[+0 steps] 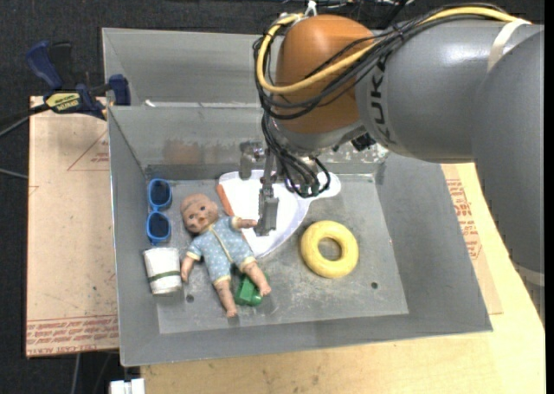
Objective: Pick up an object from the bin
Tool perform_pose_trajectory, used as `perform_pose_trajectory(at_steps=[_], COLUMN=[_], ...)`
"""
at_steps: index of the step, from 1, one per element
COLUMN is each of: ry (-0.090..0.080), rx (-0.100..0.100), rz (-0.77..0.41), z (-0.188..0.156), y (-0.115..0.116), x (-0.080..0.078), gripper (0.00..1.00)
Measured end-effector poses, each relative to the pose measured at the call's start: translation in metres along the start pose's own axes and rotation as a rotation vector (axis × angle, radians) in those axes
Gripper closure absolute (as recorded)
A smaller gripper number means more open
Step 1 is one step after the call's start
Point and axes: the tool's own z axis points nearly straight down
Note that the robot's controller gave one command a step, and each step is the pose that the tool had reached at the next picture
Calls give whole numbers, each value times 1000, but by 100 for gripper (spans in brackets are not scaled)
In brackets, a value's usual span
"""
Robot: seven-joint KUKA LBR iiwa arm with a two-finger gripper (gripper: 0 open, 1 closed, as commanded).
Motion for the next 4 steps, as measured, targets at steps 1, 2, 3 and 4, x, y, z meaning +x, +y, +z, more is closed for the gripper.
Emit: perform_pose_trajectory(at_steps=[1,2,3,4], ry=[1,3,3,-1], rx=[0,-1,-2,-2], rz=[-153,-467,-466,-466], z=[60,105,105,105], y=[-9,-37,-37,-36], x=[16,17,17,16], gripper=[0,100,100,0])
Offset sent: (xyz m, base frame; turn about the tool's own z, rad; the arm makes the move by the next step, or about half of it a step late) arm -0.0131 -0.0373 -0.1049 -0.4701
